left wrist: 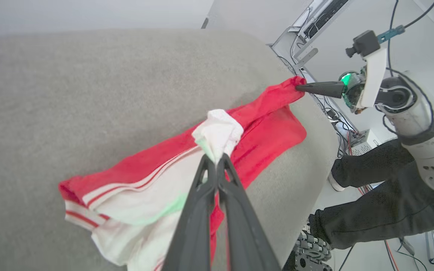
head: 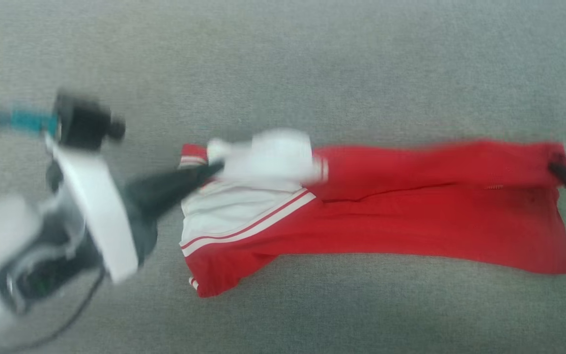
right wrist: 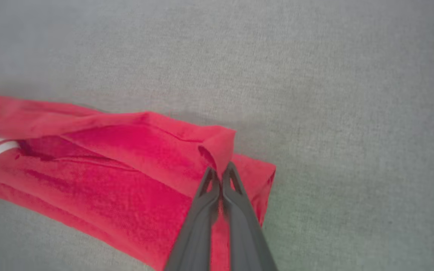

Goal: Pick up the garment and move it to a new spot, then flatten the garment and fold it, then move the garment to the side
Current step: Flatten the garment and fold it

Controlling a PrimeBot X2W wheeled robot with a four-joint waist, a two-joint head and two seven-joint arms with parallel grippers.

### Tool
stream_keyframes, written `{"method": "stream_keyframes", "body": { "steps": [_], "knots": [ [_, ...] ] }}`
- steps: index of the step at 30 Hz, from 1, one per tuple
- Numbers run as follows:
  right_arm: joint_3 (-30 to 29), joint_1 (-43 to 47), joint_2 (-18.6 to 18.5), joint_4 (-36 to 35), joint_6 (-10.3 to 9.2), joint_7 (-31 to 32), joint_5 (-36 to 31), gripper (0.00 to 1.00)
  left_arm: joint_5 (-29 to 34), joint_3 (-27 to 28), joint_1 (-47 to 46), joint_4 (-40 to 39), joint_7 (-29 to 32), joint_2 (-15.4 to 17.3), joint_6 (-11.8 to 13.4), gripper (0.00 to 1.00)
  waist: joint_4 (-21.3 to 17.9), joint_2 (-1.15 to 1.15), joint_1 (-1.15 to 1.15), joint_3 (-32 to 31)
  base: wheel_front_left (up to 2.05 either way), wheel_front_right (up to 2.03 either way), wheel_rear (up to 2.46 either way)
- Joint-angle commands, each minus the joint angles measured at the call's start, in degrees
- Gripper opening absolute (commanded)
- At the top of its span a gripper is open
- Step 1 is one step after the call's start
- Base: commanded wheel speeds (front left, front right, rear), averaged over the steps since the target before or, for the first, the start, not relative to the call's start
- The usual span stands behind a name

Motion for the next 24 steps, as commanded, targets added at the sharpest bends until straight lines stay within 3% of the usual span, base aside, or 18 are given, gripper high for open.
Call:
{"method": "stream_keyframes", "body": {
  "steps": [1, 6, 9, 17, 18, 19, 20, 21, 22, 23, 24],
  "knots": [
    [-1.07, 2.61, 0.09, -1.25, 0.02, -0.57, 0.47, 0.0, 0.76, -0.57, 2.58, -1.29, -2.31, 0.86, -0.07, 0.0, 0.34, 0.0, 0.0, -0.28, 0.0, 0.0, 0.0],
    [-4.16, 9.2, 0.44, -3.82, 0.02, -1.62, 0.65, 0.0, 2.12, -3.01, 9.34, -3.41, -9.05, 3.83, -0.07, 0.0, 0.03, 0.0, 0.0, 0.54, 0.0, 0.0, 0.0],
    [-4.19, 10.99, 0.83, -3.43, 0.02, -3.1, -0.23, 0.0, 3.96, -5.53, 11.94, -1.52, -10.36, 3.63, -0.07, 0.0, -0.16, 0.0, 0.0, 1.16, 0.0, 0.0, 0.0],
    [2.03, 7.37, 0.12, 3.03, 0.01, -8.6, -3.05, 0.0, 5.72, -9.33, 12.39, 10.35, -11.99, -1.97, -0.07, 0.01, -1.11, 0.0, 0.0, 3.21, 0.0, 0.0, 0.0],
    [2.65, 6.85, 0.14, 3.79, 0.01, -9.19, -3.04, 0.0, 6.5, -9.76, 12.16, 11.64, -11.94, -2.54, -0.08, 0.09, -1.17, 0.0, 0.0, 3.32, 0.0, 0.0, 0.0],
    [3.2, 6.36, 0.19, 4.39, 0.01, -9.69, -2.82, 0.01, 7.11, -10.19, 12.07, 12.82, -12.26, -3.25, -0.08, 0.26, -1.22, 0.0, 0.0, 3.4, 0.0, 0.0, 0.0],
    [3.46, 6.11, 0.38, 4.84, 0.01, -9.99, -2.15, 0.22, 7.44, -10.4, 11.97, 13.71, -12.81, -3.72, -0.08, 0.39, -1.31, 0.0, 0.0, 3.42, 0.0, 0.0, 0.0],
    [3.63, 5.85, 0.44, 5.06, 0.01, -10.11, -1.63, 0.47, 7.12, -10.46, 12.07, 14.33, -13.69, -4.12, -0.07, 0.64, -1.38, 0.0, 0.0, 3.37, 0.0, 0.0, 0.0],
    [3.39, 5.62, 0.46, 5.14, 0.01, -10.47, -1.07, 0.82, 6.27, -10.31, 12.45, 14.64, -14.8, -4.31, -0.07, 0.78, -1.44, 0.0, 0.0, 3.26, 0.0, 0.0, 0.0],
    [3.04, 5.63, 0.4, 4.96, 0.01, -10.61, -0.49, 1.0, 5.82, -9.93, 12.86, 14.81, -16.22, -4.31, -0.07, 0.95, -1.44, 0.0, 0.0, 3.11, 0.0, 0.0, 0.0],
    [2.66, 5.96, 0.38, 4.61, 0.02, -10.4, 0.46, 1.0, 5.49, -9.64, 13.31, 14.87, -17.72, -4.22, -0.07, 1.0, -1.37, 0.0, 0.0, 2.87, 0.0, 0.0, 0.0]
  ]
}}
